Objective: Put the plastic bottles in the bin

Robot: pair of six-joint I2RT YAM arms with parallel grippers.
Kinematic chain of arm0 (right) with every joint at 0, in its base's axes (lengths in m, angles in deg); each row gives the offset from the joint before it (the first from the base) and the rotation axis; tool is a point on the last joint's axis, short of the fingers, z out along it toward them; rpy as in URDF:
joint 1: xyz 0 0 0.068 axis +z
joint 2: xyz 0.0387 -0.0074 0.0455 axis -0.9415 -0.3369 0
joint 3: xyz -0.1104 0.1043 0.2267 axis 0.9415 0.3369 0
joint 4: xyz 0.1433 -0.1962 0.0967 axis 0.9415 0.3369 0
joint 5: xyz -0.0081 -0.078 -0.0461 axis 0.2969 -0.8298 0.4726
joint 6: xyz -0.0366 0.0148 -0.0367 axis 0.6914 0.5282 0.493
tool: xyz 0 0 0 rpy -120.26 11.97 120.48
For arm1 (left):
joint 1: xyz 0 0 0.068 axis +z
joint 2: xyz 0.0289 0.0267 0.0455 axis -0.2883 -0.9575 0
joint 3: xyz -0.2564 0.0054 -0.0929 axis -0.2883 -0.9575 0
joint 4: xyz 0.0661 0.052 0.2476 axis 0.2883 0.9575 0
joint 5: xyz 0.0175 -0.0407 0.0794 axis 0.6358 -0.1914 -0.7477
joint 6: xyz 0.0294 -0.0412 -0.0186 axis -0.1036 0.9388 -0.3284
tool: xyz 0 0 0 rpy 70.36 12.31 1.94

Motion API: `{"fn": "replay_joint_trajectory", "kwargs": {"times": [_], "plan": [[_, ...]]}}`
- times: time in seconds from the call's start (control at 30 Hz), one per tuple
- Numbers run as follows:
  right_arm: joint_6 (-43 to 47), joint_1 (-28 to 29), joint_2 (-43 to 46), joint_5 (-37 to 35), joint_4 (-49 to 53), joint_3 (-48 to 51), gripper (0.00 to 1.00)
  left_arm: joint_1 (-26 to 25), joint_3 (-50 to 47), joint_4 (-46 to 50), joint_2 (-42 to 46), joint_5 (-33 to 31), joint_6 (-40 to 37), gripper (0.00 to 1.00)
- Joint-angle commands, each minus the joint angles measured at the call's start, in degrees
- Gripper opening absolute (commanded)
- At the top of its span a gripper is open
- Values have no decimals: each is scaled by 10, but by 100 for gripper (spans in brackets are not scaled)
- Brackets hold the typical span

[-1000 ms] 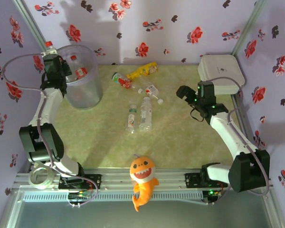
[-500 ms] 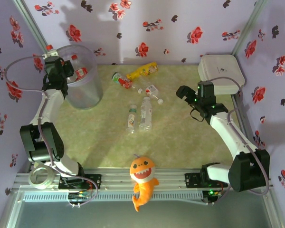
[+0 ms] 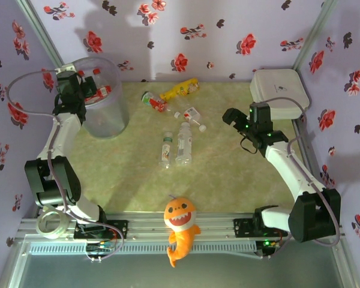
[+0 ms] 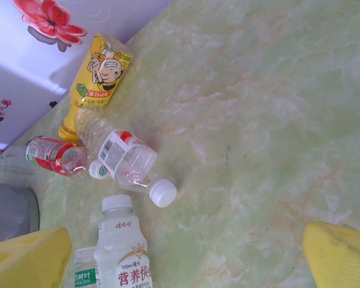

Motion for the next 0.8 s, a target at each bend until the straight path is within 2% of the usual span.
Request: {"fn": "replay_joint_trajectory", "kwargs": {"times": [0.0,0.33,0.57,0.77], "plan": [[9,-2,-3,5,-6,2,99,-3,29,19,14,5,-6,83],[24,5,-23,-26,47,-21,99,-20,137,112,16,30,-25,90],[29,76,-79,-59,87,-67,98,-62,191,169,44,44,-41,91],[36,128,-154,-68,87,-110,95,-127,158,200,92,83,-21,91]]}}
